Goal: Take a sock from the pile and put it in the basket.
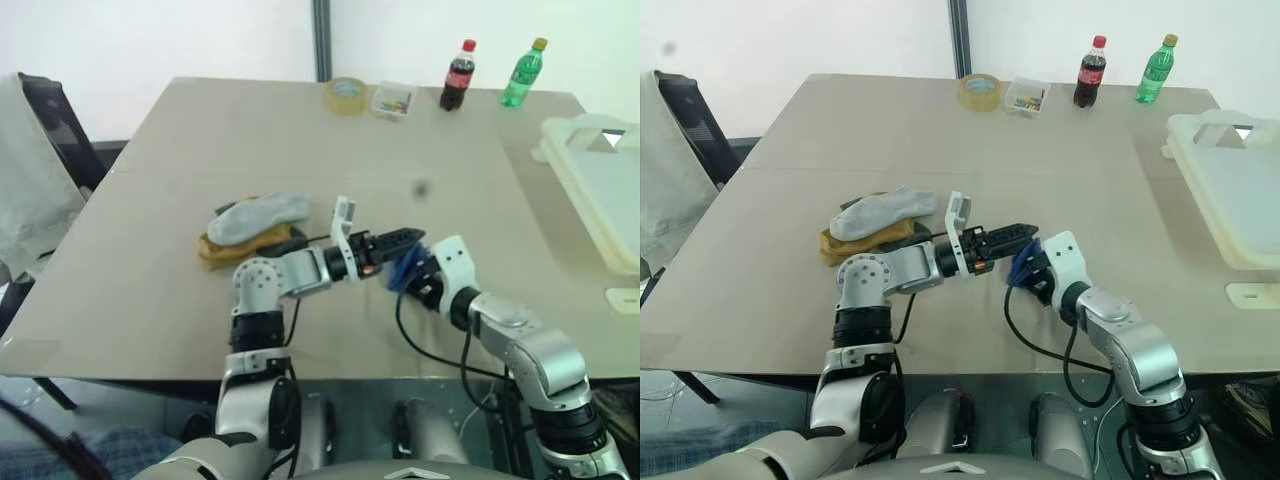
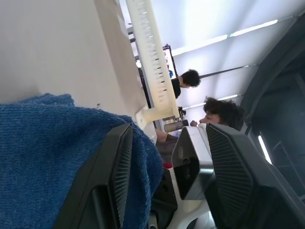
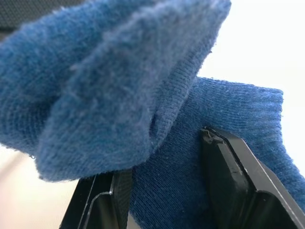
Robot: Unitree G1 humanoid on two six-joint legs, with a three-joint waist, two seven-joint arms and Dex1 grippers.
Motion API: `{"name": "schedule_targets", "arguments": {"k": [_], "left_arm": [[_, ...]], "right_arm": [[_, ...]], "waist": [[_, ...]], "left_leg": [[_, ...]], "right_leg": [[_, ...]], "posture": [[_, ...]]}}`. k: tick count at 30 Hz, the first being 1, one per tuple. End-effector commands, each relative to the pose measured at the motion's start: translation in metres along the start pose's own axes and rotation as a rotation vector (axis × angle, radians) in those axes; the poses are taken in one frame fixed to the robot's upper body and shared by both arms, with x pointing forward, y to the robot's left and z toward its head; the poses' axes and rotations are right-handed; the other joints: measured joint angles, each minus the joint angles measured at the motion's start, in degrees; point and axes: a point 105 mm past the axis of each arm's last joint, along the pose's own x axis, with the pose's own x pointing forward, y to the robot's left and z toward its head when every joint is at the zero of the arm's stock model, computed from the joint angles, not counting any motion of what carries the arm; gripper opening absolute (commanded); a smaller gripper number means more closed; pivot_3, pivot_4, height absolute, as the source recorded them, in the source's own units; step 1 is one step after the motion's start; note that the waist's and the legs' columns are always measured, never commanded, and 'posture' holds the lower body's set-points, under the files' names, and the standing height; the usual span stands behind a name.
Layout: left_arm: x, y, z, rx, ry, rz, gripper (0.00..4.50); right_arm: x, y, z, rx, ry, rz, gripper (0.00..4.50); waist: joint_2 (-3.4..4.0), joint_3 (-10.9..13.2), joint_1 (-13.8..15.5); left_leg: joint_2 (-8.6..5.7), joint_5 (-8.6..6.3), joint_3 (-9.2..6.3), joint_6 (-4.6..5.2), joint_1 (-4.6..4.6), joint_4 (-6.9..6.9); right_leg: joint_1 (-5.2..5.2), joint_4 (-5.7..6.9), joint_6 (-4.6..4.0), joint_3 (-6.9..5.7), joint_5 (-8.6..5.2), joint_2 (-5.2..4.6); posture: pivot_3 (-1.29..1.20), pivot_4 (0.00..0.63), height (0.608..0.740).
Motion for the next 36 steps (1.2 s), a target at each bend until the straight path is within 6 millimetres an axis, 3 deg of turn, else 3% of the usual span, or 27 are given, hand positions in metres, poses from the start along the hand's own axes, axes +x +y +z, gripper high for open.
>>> {"name": "schedule_targets", "arguments": {"k": [1, 3, 9, 11, 16, 18, 19, 21, 24, 30, 36], "left_arm": [[0.006, -0.002, 0.0, 0.01, 0.008, -0.006, 2.6], [0.007, 0.0, 0.001, 0.007, 0.002, 0.003, 2.6], [0.006, 0.001, 0.003, 0.009, 0.001, 0.006, 2.6], [0.009, 0.001, 0.003, 0.009, 0.006, 0.001, 2.6], [0.019, -0.003, 0.002, 0.0, 0.022, -0.022, 2.6], [0.026, -0.004, 0.001, -0.007, 0.026, -0.03, 2.6], [0.028, -0.004, 0.0, -0.014, 0.027, -0.032, 2.67], [0.033, 0.0, -0.004, -0.027, 0.035, -0.025, 2.68], [0.041, 0.01, -0.014, -0.04, 0.062, 0.0, 2.68], [0.048, 0.018, -0.021, -0.041, 0.086, 0.01, 2.68], [0.05, 0.02, -0.023, -0.026, 0.094, 0.011, 2.68]], "right_arm": [[-0.018, -0.009, 0.011, 0.008, -0.007, -0.011, 2.29], [-0.027, -0.008, 0.016, 0.006, -0.008, 0.012, 2.29], [-0.064, -0.003, 0.018, 0.007, 0.053, 0.145, 2.29], [-0.074, -0.004, 0.031, 0.017, 0.012, 0.18, 2.29], [-0.09, -0.03, 0.039, 0.056, -0.019, 0.122, 2.29], [-0.09, -0.036, 0.039, 0.065, -0.029, 0.091, 2.29], [-0.089, -0.037, 0.04, 0.077, -0.039, 0.083, 2.52], [-0.087, -0.035, 0.041, 0.092, -0.05, 0.083, 3.11], [-0.081, -0.03, 0.04, 0.095, -0.05, 0.082, 4.45], [-0.067, -0.03, 0.035, 0.117, -0.029, 0.032, 4.45], [-0.055, -0.054, -0.003, 0.208, 0.068, -0.096, 4.45]], "waist": [[0.01, 0.0, 0.0], [0.01, 0.0, 0.0], [0.0, 0.1, 0.0], [-0.01, 0.2, 0.0], [-0.02, 0.2, 0.1], [-0.03, 0.2, 0.1], [-0.03, 0.2, 0.1], [-0.03, 0.2, 0.0], [-0.03, 0.2, 0.0], [-0.02, 0.2, 0.0], [-0.02, 0.2, 0.0]], "left_leg": [[-0.01, 0.0, -0.01, 0.01, -0.15, 0.0], [-0.04, 0.01, -0.02, 0.02, -0.59, 0.01], [-0.05, 0.01, 0.0, 0.02, -0.61, -0.12], [-0.04, 0.01, 0.0, 0.02, -0.61, -0.12], [-0.04, 0.01, 0.0, 0.02, -0.58, -0.1], [-0.05, 0.01, -0.01, 0.02, -0.6, -0.1], [-0.05, 0.01, 0.0, 0.03, -0.6, -0.1], [-0.14, 0.0, 0.02, 0.03, -0.62, -0.11], [-0.24, 0.0, 0.0, 0.03, -0.61, -0.12], [-0.26, 0.01, 0.0, 0.04, -0.59, -0.12], [-0.33, 0.01, 0.02, 0.04, -0.61, -0.11]], "right_leg": [[-0.13, -0.01, 0.0, 0.0, 0.0, 0.0], [-0.53, 0.0, -0.01, 0.01, 0.02, 0.01], [-0.59, -0.04, 0.02, 0.01, 0.0, 0.1], [-0.6, -0.05, 0.02, 0.01, 0.0, 0.1], [-0.58, -0.04, 0.01, 0.02, 0.01, 0.09], [-0.58, -0.04, 0.01, 0.02, 0.0, 0.08], [-0.58, -0.04, 0.01, 0.03, 0.0, 0.08], [-0.59, -0.04, 0.01, 0.06, 0.0, 0.08], [-0.6, -0.04, 0.02, 0.06, 0.0, 0.09], [-0.6, -0.01, 0.02, 0.07, 0.0, 0.09], [-0.59, 0.0, 0.02, 0.08, 0.0, 0.05]], "posture": [[0.0, 0.15, 0.74], [0.0, 0.15, 0.74], [0.0, 0.15, 0.74], [0.0, 0.15, 0.74], [0.0, 0.15, 0.74], [0.0, 0.15, 0.74], [0.0, 0.15, 0.74], [0.0, 0.15, 0.74], [0.0, 0.15, 0.74], [0.0, 0.15, 0.74], [0.0, 0.15, 0.74]]}}
